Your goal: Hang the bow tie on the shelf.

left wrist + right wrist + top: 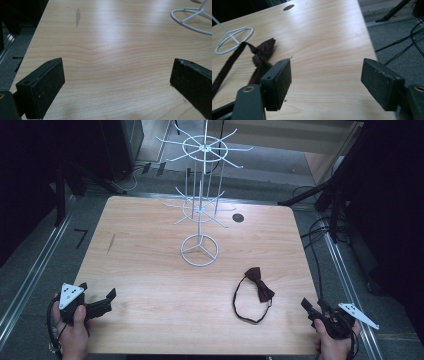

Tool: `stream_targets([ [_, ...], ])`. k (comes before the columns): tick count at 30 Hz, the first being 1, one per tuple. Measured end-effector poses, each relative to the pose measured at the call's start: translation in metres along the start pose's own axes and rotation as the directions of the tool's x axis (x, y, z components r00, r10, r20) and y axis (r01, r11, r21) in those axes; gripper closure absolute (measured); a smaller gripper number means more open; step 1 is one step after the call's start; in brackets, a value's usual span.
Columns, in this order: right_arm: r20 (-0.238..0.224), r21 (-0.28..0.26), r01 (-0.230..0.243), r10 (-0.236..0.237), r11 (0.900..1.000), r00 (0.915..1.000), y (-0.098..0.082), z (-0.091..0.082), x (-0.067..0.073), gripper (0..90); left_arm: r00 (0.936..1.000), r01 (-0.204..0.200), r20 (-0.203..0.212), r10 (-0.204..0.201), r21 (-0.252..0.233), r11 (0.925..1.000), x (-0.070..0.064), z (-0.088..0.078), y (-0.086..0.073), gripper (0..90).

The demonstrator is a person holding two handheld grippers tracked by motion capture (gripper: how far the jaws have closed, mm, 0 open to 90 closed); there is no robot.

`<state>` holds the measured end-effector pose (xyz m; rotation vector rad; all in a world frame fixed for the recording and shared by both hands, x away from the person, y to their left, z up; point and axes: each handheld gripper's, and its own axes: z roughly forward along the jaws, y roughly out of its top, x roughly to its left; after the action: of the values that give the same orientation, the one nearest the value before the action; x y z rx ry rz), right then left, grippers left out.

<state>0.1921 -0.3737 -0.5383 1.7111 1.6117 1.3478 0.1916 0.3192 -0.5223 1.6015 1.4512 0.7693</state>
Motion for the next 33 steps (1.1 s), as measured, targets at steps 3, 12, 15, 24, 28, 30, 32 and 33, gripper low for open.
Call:
stream_targets([
  [3,-0.020,0.010,0.017,-0.017,1.000,0.9997,0.005,0.001,0.010,20.7,1.0000,0.002,0.005,-0.002,0.001,1.0000,0.000,0.000,0.000,0.2],
  [12,-0.120,0.092,0.147,-0.136,0.985,0.9835,0.032,0.019,0.063,7.2,0.9998,0.012,0.014,-0.012,-0.006,0.9999,0.001,-0.001,-0.001,0.2],
  [15,-0.111,0.168,0.177,-0.160,0.970,0.9809,0.038,0.035,0.079,5.9,0.9999,0.001,0.012,-0.001,-0.005,1.0000,0.000,-0.001,-0.001,0.2],
  [24,-0.062,0.290,0.195,-0.184,0.937,0.9809,0.046,0.064,0.105,9.1,0.9999,0.006,0.013,-0.006,-0.009,0.9999,0.000,-0.002,-0.001,0.2],
  [28,-0.066,0.314,0.201,-0.190,0.928,0.9795,0.046,0.074,0.112,13.8,0.9999,0.003,0.014,-0.003,-0.001,1.0000,0.001,-0.001,-0.001,0.2],
  [30,-0.056,0.371,0.236,-0.232,0.898,0.9710,0.042,0.085,0.120,18.3,0.9999,-0.003,0.014,0.003,-0.002,1.0000,0.000,-0.001,-0.001,0.2],
  [32,-0.036,0.399,0.238,-0.244,0.886,0.9691,0.037,0.091,0.122,22.0,0.9999,0.001,0.015,-0.001,-0.005,1.0000,0.000,-0.002,-0.001,0.2],
  [33,-0.036,0.399,0.238,-0.244,0.886,0.9691,0.037,0.091,0.122,22.0,0.9999,0.005,0.015,-0.005,-0.007,1.0000,0.001,-0.001,-0.001,0.2],
])
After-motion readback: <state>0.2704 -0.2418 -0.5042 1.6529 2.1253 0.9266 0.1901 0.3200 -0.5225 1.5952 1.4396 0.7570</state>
